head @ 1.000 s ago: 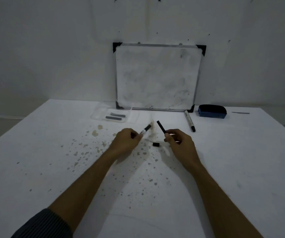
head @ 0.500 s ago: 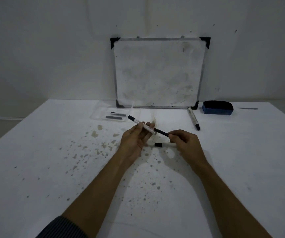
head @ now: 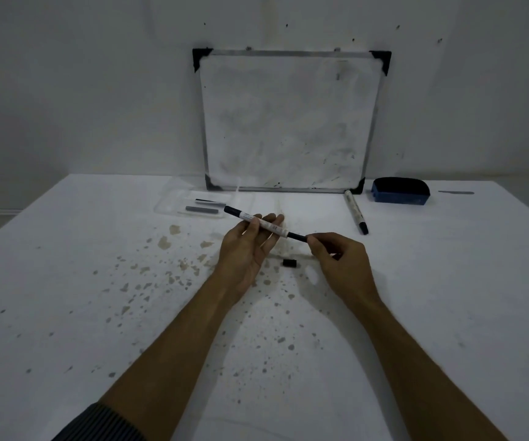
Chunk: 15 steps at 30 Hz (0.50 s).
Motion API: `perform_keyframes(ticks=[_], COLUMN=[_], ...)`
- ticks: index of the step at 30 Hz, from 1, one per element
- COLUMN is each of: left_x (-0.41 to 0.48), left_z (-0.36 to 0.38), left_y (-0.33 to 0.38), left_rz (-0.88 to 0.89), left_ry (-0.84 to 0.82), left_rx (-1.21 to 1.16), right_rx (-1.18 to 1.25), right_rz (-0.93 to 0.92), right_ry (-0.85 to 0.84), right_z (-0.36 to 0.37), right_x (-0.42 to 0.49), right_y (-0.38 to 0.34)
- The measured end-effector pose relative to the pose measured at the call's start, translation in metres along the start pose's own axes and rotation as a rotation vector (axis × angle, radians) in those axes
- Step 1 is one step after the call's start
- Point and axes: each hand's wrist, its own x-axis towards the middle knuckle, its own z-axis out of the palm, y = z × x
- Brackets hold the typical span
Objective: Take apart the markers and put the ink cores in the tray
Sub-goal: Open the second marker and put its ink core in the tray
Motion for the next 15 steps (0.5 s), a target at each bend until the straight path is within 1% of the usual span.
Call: perform_keyframes(ticks=[2,5,8,11,13,15], left_x=[-0.0027,-0.0061,-0.0052,-0.0031,-0.0011,0.0001], left_z=[0.0024,0.0061,0.0056,0.0031,0.0009,-0.0008], left_y=[-0.0037,-0.0095,-0.0102,-0.0073,-0.0048,-0.0020], left_rz=[-0.002,-0.030,-0.031,-0.059,-0.068,-0.074], left_ry=[-0.032,-0.087,-0.080,-0.026,0.027,0.066], left_rx=[0.068,0.106,0.162,0.132,0.057,-0.023], right_rx=[-0.030,-0.017,-0.008,-0.044,-0.093,-0.197], right_rz=[-0.047,-0.071,-0.116,-0.141,-0.098,-0.085], right_ry=[0.004,0.040,0.062,-0.029,-0.135,-0.212], right_z=[0.0043,0.0099,0.0085,0.0065,0.0062,0.0051], right_x=[-0.0012,-0.0031,-0.0033,-0.0020,-0.0032,-0.0049], right_y=[-0.0021,-0.0047,-0.0051,-0.0060,-0.0064,-0.0030])
